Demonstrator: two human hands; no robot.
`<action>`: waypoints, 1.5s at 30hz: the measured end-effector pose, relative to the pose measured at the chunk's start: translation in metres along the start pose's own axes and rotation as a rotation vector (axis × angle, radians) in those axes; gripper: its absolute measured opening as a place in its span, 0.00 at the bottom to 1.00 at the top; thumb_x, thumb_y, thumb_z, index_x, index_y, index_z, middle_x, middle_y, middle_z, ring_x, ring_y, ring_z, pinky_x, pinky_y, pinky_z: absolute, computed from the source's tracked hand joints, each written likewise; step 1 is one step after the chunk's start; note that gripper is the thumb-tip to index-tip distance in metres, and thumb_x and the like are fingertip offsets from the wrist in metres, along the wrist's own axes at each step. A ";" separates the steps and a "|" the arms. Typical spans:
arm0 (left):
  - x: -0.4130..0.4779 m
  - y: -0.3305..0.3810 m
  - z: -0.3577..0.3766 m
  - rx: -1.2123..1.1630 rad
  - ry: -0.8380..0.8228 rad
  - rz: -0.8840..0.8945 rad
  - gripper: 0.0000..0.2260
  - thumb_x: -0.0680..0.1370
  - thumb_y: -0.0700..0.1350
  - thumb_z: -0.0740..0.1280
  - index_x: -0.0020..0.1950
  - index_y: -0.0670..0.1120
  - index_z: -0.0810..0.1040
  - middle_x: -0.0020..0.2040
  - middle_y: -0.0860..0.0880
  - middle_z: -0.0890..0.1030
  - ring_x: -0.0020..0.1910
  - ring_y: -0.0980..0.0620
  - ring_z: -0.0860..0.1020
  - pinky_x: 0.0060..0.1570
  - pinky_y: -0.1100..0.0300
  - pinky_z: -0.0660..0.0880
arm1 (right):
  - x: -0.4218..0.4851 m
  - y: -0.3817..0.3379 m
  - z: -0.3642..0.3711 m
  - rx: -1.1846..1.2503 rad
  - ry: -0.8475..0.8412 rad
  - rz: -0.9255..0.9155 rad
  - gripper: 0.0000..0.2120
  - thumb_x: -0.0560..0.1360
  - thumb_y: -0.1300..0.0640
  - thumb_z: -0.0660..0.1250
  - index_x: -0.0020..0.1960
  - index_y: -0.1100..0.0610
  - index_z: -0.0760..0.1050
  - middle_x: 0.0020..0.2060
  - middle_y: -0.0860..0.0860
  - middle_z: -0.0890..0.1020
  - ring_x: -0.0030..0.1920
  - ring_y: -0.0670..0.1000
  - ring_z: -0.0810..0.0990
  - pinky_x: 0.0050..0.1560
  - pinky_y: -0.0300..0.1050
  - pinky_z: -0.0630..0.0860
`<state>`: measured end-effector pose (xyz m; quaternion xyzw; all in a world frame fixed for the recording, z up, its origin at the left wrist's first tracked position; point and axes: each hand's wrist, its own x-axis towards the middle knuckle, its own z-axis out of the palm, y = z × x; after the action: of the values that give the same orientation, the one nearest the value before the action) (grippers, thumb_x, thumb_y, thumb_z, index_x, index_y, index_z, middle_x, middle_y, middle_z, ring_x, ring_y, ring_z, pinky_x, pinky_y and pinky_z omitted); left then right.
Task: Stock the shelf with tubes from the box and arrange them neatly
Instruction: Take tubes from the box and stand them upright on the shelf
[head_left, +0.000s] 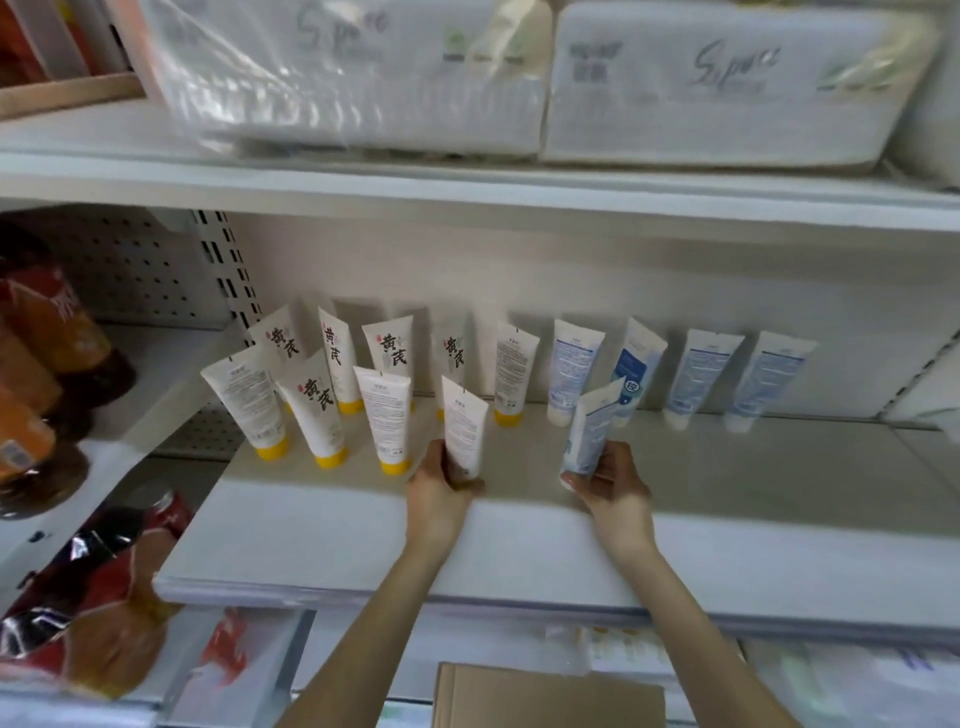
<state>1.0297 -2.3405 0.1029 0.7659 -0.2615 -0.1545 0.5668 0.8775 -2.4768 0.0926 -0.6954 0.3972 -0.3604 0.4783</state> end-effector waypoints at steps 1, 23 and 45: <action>0.000 0.000 0.002 -0.003 0.019 0.001 0.18 0.66 0.33 0.74 0.48 0.45 0.71 0.43 0.50 0.79 0.42 0.50 0.75 0.36 0.66 0.67 | 0.001 0.000 0.002 0.002 0.013 0.007 0.20 0.67 0.67 0.75 0.45 0.47 0.68 0.41 0.45 0.81 0.39 0.41 0.81 0.42 0.32 0.75; 0.012 -0.018 0.014 0.057 0.164 0.074 0.17 0.65 0.38 0.76 0.48 0.42 0.71 0.45 0.43 0.79 0.43 0.44 0.75 0.39 0.58 0.70 | -0.001 -0.010 0.010 -0.250 0.035 0.052 0.18 0.67 0.53 0.75 0.48 0.50 0.67 0.39 0.44 0.78 0.39 0.46 0.77 0.37 0.37 0.68; 0.009 -0.015 0.013 0.066 0.173 0.082 0.17 0.66 0.38 0.76 0.49 0.40 0.71 0.45 0.42 0.79 0.42 0.44 0.74 0.39 0.58 0.69 | 0.001 -0.006 0.010 -0.277 0.071 0.039 0.19 0.67 0.53 0.76 0.48 0.50 0.66 0.39 0.48 0.79 0.38 0.48 0.77 0.33 0.31 0.66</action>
<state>1.0337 -2.3526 0.0852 0.7834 -0.2474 -0.0558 0.5674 0.8881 -2.4721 0.0960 -0.7339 0.4732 -0.3169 0.3702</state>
